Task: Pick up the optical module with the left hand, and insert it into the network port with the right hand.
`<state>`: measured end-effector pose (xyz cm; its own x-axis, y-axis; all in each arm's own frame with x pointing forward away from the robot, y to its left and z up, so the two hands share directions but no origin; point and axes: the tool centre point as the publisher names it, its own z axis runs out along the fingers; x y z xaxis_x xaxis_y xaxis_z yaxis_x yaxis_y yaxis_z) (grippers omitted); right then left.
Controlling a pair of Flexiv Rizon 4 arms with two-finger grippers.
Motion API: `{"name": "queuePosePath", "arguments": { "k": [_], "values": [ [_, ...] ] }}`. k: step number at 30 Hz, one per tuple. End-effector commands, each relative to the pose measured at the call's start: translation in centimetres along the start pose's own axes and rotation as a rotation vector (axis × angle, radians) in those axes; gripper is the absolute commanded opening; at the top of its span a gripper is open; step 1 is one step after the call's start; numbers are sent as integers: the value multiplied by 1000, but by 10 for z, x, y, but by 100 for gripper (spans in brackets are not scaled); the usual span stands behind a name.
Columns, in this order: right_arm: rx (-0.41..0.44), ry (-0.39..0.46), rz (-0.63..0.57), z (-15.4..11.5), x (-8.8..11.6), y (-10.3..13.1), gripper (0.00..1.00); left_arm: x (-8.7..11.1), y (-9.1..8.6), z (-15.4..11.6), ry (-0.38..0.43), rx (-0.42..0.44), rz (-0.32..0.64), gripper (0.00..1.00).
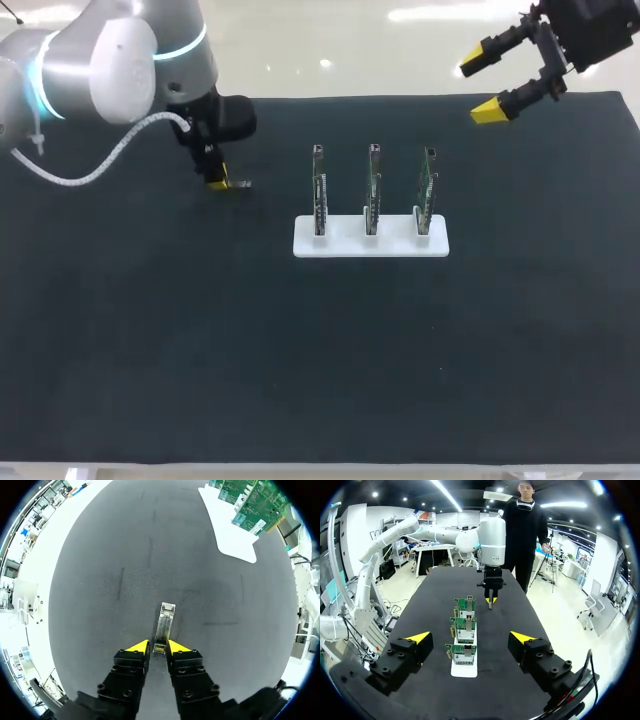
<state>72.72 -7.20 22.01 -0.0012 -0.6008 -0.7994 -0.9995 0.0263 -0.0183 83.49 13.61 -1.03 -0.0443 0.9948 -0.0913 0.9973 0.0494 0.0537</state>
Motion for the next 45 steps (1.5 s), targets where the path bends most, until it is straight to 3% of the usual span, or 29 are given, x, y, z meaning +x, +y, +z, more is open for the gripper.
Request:
{"name": "queuePosePath", "arguments": {
  "k": [1, 2, 4, 13, 18, 33, 45],
  "values": [
    [0, 0, 0, 0, 0, 0, 100, -1, 0, 4, 4, -2, 2, 47],
    [0, 0, 0, 0, 0, 0, 100, -2, 0, 6, 5, -3, 3, 43],
    [0, 0, 0, 0, 0, 0, 100, -2, 0, 7, 8, -5, 3, 0],
    [0, 0, 0, 0, 0, 0, 100, -1, 0, -8, -14, 14, 5, 0],
    [0, 0, 0, 0, 0, 0, 100, 0, -3, -33, -87, 33, 20, 0],
    [0, 0, 0, 0, 0, 0, 100, -9, -38, -129, -484, 65, 20, 0],
    [0, 0, 0, 0, 0, 0, 100, -10, -63, -171, -803, 33, 24, 0]
  ]
}}
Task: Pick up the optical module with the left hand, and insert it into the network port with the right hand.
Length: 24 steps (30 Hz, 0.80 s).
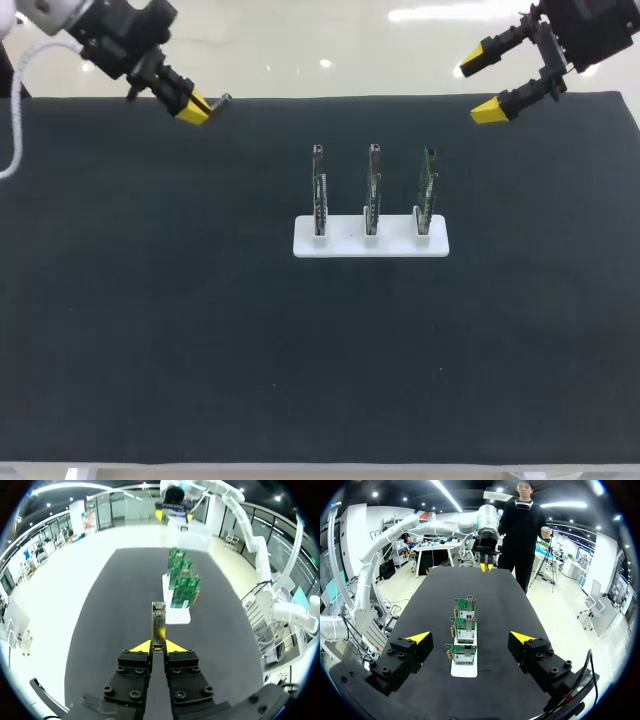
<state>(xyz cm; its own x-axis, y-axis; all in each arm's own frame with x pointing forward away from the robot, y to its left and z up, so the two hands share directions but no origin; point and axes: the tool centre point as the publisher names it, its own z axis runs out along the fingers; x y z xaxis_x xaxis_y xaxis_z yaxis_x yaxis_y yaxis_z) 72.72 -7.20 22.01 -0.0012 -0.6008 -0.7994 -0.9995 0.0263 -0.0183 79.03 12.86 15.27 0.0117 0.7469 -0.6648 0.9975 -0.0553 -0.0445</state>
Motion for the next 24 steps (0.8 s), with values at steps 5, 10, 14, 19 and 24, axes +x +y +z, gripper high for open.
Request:
{"name": "queuePosePath", "arguments": {
  "k": [5, 10, 14, 19, 24],
  "values": [
    [0, 0, 0, 0, 0, 0, 100, -3, -42, -19, -323, -125, 59, 0],
    [0, 0, 0, 0, 0, 0, 100, -8, -51, -27, -426, -116, 72, 0],
    [0, 0, 0, 0, 0, 0, 100, -9, -52, -29, -446, -114, 72, 0],
    [0, 0, 0, 0, 0, 0, 100, -9, -52, -29, -446, -114, 72, 0],
    [0, 0, 0, 0, 0, 0, 100, -9, -52, -29, -446, -114, 72, 0]
  ]
}}
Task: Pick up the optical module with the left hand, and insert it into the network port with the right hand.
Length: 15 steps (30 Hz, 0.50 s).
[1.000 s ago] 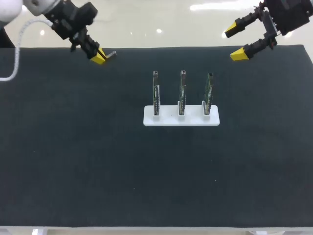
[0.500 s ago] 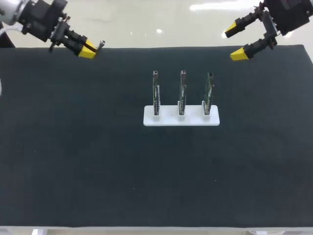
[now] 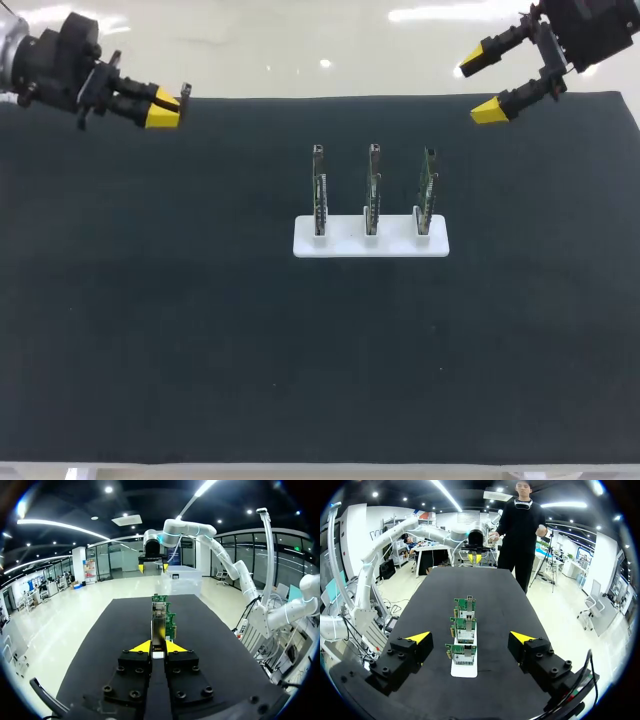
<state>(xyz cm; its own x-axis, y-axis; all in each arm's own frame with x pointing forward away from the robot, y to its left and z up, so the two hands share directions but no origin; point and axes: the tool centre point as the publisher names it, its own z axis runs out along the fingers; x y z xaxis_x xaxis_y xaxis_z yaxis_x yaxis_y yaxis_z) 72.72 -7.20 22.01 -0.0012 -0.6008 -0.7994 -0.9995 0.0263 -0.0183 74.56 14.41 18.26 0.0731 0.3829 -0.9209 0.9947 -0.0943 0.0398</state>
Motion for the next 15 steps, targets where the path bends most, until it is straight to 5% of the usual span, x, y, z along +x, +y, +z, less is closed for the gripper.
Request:
{"name": "queuePosePath", "arguments": {
  "k": [1, 8, 12, 15],
  "values": [
    [0, 0, 0, 0, 0, 0, 100, -1, -6, 1, 2, -98, 1, 0],
    [0, 0, 0, 0, 0, 0, 100, -1, -6, 1, 2, -98, 1, 0],
    [0, 0, 0, 0, 0, 0, 100, -14, -13, 9, -205, -95, 53, 0],
    [0, 0, 0, 0, 0, 0, 100, -28, -18, 20, -283, -100, 41, 0]
  ]
}}
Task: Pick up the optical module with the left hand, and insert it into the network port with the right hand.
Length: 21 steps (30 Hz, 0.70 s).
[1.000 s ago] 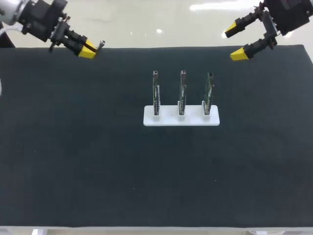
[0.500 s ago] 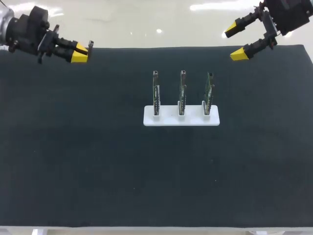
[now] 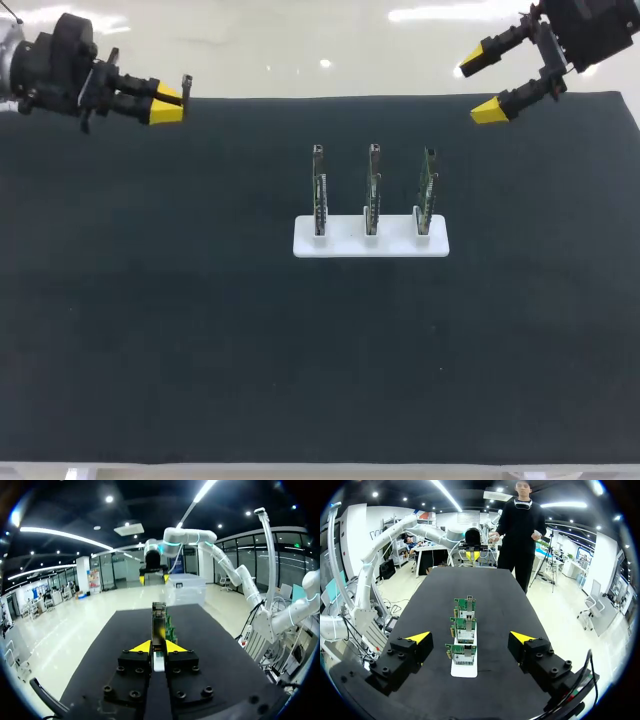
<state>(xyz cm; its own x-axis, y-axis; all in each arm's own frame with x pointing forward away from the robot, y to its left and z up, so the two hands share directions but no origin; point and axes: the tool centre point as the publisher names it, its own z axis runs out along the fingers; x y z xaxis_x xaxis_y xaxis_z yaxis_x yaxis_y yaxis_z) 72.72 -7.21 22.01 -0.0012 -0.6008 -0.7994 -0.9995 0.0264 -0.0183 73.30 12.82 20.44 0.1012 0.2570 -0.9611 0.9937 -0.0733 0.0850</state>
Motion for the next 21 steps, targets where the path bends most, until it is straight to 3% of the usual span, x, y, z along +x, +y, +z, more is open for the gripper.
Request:
{"name": "queuePosePath", "arguments": {
  "k": [1, 5, 21],
  "values": [
    [0, 0, 0, 0, 0, 0, 100, -4, -10, 18, -172, -70, 5, 0],
    [0, 0, 0, 0, 0, 0, 100, -17, -13, 38, -211, -90, -4, 0],
    [0, 0, 0, 0, 0, 0, 100, -52, -20, 117, -226, -130, -31, 0]
  ]
}}
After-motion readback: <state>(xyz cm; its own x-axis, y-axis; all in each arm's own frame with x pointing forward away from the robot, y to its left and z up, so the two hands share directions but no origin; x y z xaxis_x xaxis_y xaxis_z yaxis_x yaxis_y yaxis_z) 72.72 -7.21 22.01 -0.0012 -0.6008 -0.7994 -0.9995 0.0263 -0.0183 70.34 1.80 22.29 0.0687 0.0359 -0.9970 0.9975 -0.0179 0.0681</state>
